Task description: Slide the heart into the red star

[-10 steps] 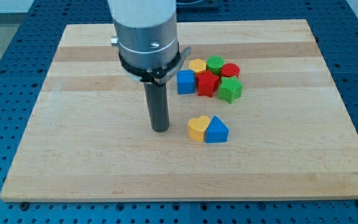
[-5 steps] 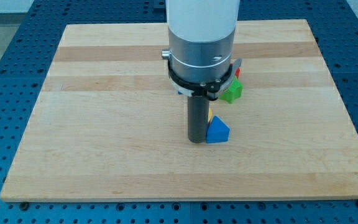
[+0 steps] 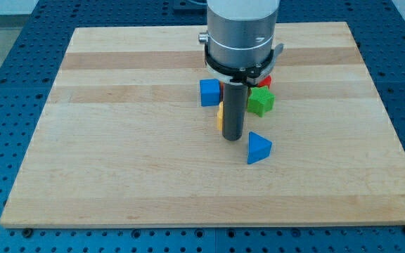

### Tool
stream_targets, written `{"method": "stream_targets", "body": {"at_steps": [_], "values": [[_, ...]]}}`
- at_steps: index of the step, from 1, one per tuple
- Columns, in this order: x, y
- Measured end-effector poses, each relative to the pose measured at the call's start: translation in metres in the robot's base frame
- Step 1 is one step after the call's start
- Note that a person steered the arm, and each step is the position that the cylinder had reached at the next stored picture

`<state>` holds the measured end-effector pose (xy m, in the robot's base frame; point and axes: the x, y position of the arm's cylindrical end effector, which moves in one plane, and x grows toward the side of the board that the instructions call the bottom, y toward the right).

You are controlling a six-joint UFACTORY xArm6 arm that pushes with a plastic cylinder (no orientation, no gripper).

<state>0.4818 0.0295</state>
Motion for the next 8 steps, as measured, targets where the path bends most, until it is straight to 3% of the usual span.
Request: {"method": "stream_targets", "body": {"at_steps": [8], "values": [[-0.024, -0.035]]}}
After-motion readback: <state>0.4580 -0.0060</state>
